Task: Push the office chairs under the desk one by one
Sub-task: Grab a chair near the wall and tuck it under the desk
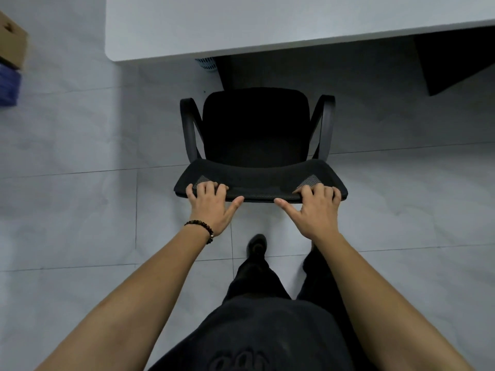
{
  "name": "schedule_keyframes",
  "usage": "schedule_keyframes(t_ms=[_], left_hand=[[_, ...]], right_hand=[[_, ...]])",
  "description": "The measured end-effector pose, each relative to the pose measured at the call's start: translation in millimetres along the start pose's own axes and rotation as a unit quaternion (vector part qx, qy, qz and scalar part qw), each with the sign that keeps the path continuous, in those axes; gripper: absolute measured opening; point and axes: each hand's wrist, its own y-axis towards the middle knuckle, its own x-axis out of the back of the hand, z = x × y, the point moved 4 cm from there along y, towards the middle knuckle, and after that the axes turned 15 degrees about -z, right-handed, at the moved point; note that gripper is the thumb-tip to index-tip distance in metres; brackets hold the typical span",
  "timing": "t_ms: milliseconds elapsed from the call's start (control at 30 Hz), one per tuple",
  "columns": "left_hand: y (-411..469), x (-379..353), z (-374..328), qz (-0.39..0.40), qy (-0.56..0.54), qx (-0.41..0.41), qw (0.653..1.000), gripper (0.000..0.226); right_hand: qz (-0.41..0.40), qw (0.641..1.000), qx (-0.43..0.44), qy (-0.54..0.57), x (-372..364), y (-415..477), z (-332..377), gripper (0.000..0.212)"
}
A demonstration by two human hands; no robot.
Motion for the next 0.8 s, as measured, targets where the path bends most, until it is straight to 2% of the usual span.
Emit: schedule_keyframes(t_ms=[200,333,467,633,800], left_hand=[[-22,-5,-63,-0.001,-0.030,0.009,0.999,0.066],[-7,-5,-103,0.001,-0.047,0.006,0.999,0.063],[11,-1,-134,-0.016,-0.045,-0.047,0.998,0.066],[32,0,-152,-0.012,-0.046,-0.061,0.997,0.068],[54,6,-152,-0.005,-0.042,-0.045,0.998,0.076]], right_hand=[[0.002,1.000,0.014,-0.010,11,-3,-63,0.084],[-0.005,1.000,0.014,-0.010,22,18,-102,0.084],[0.049,0.999,0.010,-0.003,27,33,-139,0.075],[0.056,0.998,-0.016,0.019,30,44,-159,0.069],[0.049,0.999,-0.010,0.015,31,62,-166,0.074]])
